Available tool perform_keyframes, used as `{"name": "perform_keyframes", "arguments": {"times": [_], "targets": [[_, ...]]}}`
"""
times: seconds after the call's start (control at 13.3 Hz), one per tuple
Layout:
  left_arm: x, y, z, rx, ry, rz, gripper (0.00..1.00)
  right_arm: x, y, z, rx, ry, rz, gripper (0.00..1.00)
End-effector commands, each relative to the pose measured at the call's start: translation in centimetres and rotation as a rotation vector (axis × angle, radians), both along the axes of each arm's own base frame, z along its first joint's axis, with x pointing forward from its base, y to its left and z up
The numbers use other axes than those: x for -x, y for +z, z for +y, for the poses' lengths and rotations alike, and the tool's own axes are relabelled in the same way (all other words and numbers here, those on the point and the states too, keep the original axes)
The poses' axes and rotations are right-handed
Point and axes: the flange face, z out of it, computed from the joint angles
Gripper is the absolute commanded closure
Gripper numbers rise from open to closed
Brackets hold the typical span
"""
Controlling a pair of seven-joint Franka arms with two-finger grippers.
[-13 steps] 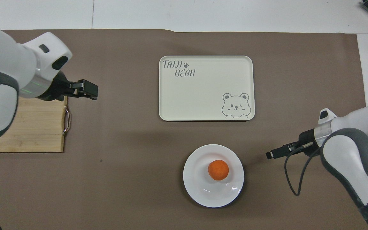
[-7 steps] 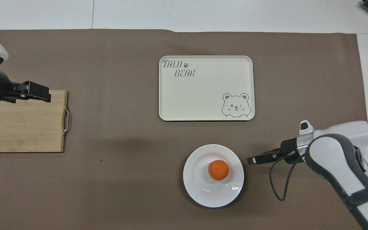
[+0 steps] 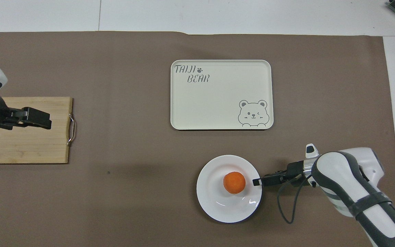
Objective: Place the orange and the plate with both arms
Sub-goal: 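Retract the left gripper while the right gripper reaches the plate rim, then grip the white plate rim with the right gripper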
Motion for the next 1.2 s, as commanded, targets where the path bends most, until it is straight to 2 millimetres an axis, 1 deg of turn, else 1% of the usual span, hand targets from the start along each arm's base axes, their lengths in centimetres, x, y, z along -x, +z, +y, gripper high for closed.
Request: {"name": "perform_keyframes", "arguments": {"times": [0.0, 0.15, 0.3, 0.45, 0.53, 0.75, 0.9, 0.98, 1.13], "targets": [[0.0, 1.3, 0.4, -0.023, 0.000, 0.023, 0.00, 1.7, -0.3, 0.3, -0.020, -0.008, -0.005, 0.00], [-0.3, 1.4, 0.3, -0.020, -0.001, 0.014, 0.00, 2.6, -0.4, 0.5, -0.037, -0.011, 0.009, 0.00], [-0.2, 1.1, 0.2, -0.020, 0.001, 0.012, 0.00, 3.5, -0.4, 0.6, -0.052, -0.004, 0.025, 0.00], [-0.2, 1.2, 0.2, -0.020, 0.002, 0.012, 0.00, 3.5, -0.2, 0.8, -0.063, -0.017, 0.024, 0.00], [-0.2, 1.2, 0.3, -0.020, 0.004, 0.011, 0.00, 3.5, -0.2, 0.8, -0.065, -0.023, 0.026, 0.09], [-0.2, 1.2, 0.3, -0.020, 0.004, 0.012, 0.00, 3.6, -0.3, 1.2, -0.054, -0.053, 0.071, 0.63], [-0.2, 1.2, 0.2, -0.021, 0.002, 0.012, 0.00, 3.6, -0.2, 2.0, -0.064, -0.068, 0.087, 0.89], [-0.2, 1.2, 0.3, -0.020, 0.004, 0.012, 0.00, 3.6, -0.3, 2.1, -0.061, -0.080, 0.095, 1.00], [-0.2, 1.2, 0.3, -0.020, 0.004, 0.012, 0.00, 3.2, -0.3, 2.3, -0.050, -0.093, 0.107, 1.00]]}}
